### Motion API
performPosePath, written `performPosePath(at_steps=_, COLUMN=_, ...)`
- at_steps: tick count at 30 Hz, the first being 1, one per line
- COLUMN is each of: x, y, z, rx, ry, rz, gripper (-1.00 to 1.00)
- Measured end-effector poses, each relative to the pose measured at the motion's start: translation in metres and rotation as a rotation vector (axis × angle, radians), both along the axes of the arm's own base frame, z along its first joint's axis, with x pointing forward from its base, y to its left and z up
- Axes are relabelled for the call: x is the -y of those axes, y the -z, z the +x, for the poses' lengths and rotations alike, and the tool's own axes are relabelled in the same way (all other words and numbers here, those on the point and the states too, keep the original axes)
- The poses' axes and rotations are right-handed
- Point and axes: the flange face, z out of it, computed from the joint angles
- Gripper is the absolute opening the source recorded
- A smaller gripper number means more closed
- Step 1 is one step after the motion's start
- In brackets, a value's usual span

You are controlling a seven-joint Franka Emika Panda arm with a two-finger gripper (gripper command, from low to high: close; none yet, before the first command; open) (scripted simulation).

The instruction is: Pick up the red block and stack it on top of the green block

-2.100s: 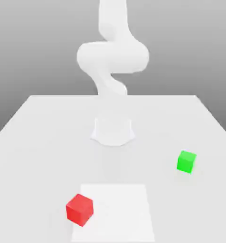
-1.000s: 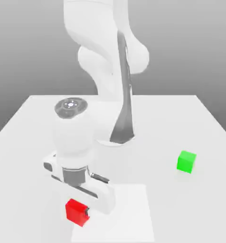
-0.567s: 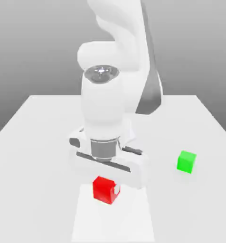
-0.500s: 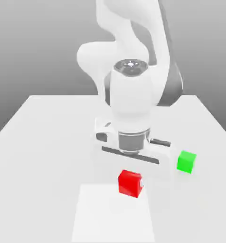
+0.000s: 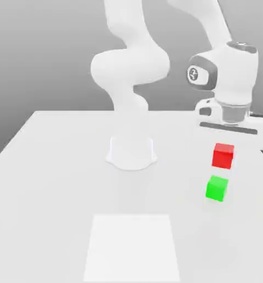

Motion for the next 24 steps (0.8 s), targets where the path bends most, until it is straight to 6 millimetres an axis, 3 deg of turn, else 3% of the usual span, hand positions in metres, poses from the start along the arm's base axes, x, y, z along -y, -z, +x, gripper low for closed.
performPosePath(at_steps=24, x=0.001, y=0.061, z=-0.001, rx=-0.005, ry=0.003, rz=-0.001, gripper=-1.0)
